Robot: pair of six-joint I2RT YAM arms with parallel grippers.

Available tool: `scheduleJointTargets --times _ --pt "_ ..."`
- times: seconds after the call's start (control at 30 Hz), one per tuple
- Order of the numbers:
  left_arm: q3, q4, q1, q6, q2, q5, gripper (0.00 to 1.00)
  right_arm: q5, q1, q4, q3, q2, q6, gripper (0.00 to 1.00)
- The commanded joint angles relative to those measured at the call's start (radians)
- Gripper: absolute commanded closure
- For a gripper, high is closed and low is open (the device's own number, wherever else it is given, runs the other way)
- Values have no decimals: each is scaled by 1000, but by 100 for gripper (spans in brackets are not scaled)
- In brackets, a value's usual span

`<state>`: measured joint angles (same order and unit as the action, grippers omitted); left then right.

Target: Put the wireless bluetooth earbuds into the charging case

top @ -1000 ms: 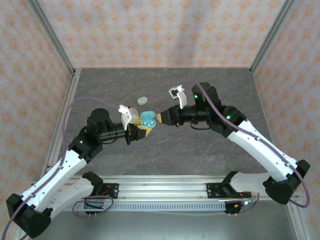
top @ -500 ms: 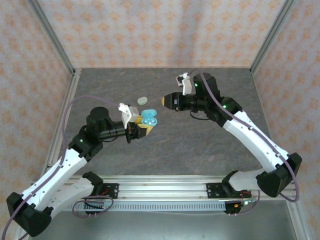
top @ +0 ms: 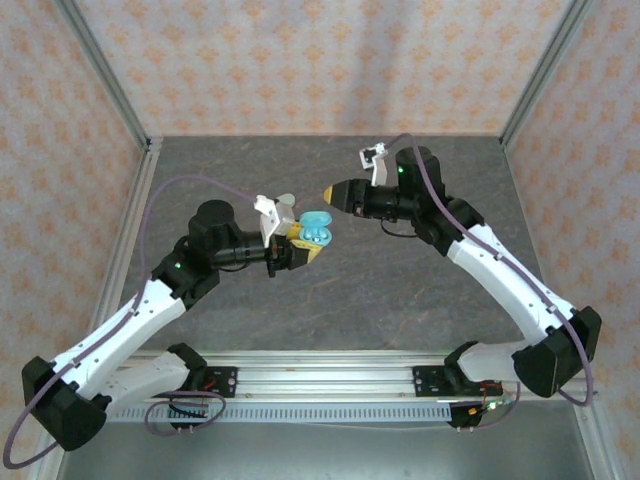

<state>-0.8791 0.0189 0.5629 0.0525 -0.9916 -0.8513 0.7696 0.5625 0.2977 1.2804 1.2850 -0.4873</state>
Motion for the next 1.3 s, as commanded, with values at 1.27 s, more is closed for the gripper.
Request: scheduleJointTargets --times 1.27 --pt "-67 -144 21 -53 -80 61 77 172 29 -551 -332 -170 -489 35"
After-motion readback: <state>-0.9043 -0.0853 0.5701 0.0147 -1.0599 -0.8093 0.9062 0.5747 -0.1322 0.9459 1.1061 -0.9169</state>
